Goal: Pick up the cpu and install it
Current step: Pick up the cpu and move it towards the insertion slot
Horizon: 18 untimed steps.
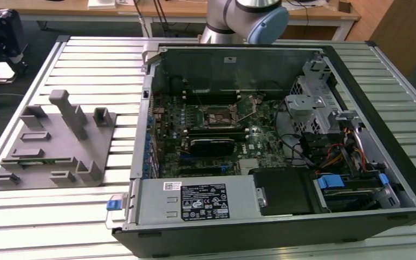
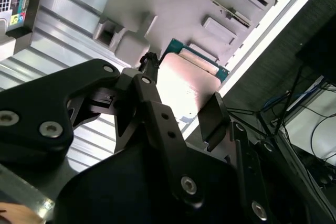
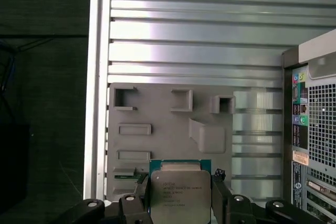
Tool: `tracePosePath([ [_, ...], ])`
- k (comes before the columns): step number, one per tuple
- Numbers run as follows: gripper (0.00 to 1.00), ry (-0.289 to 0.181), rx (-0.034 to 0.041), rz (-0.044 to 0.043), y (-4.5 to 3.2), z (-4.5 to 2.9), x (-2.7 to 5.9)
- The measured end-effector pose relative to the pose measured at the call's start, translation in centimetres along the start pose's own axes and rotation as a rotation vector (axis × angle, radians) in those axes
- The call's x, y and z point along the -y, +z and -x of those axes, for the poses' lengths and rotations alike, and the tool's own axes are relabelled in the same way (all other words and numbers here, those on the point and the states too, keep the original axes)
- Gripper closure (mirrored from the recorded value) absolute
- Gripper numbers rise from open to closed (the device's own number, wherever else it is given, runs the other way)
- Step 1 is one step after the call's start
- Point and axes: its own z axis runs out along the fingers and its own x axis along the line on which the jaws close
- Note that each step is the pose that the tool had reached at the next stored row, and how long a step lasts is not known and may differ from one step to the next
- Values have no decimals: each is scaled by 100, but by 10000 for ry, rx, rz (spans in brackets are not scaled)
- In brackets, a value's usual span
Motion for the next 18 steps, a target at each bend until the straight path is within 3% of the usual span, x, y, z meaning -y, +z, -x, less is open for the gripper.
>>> tracePosePath([
  [18, 45, 0, 0, -1, 12, 431, -2],
])
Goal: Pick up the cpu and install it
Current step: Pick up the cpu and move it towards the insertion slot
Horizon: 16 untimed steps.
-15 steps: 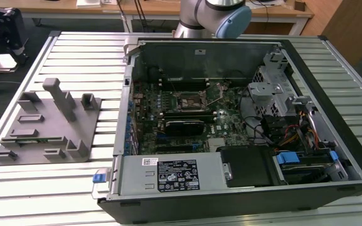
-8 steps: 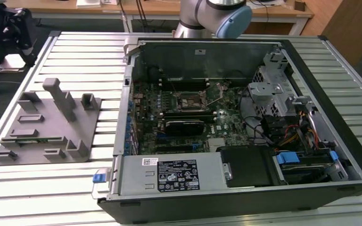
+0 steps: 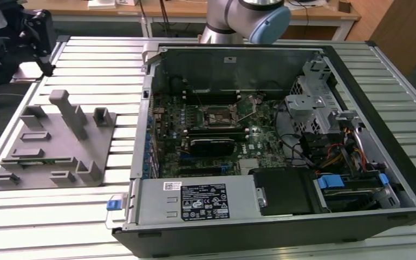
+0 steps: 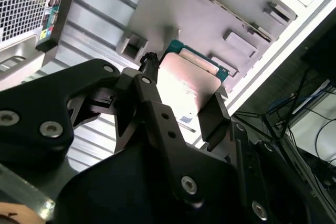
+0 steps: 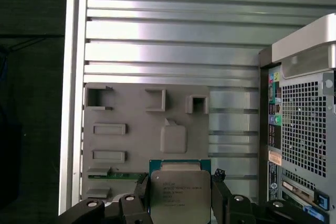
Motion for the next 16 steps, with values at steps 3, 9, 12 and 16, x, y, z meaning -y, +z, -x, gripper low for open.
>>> tracePosePath([
  [3, 45, 1, 1, 1, 3, 101, 0],
  [9, 45, 1, 0, 1, 9, 312, 0],
  [12, 45, 1, 1, 1, 12, 422, 1],
  [16, 45, 0, 0, 0, 15, 566, 2],
])
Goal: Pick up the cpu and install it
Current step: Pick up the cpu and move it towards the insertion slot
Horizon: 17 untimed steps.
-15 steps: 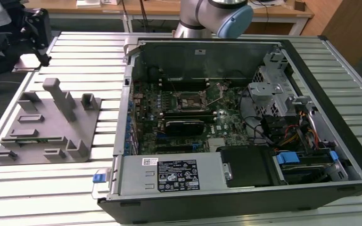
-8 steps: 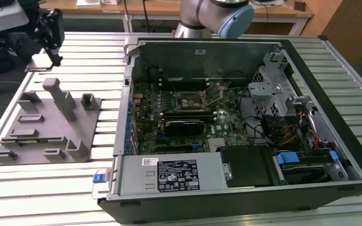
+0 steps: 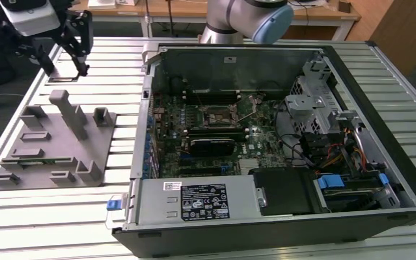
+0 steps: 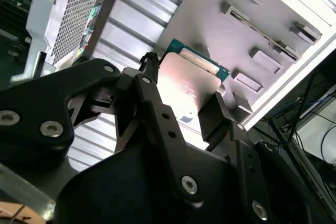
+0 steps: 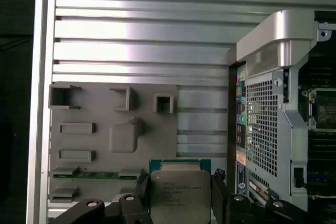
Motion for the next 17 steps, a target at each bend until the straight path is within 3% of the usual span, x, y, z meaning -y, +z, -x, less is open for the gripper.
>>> tracePosePath([
  [10, 45, 1, 0, 0, 10, 347, 2],
  [17, 45, 0, 0, 0, 15, 553, 3],
])
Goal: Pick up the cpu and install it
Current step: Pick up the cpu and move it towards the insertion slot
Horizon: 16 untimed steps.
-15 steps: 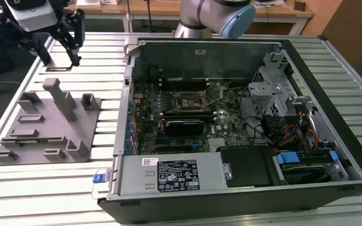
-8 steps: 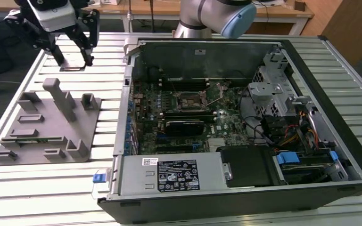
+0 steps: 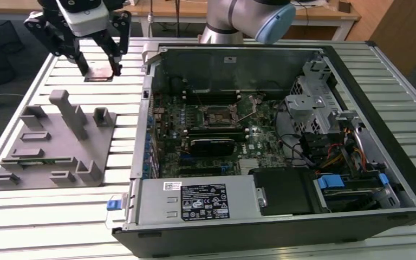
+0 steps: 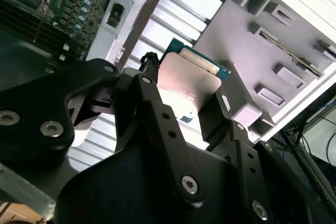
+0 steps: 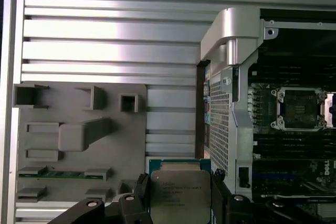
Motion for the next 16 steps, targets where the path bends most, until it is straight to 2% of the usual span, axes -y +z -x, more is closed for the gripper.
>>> tracePosePath([
  [16, 45, 0, 1, 1, 15, 537, 4],
])
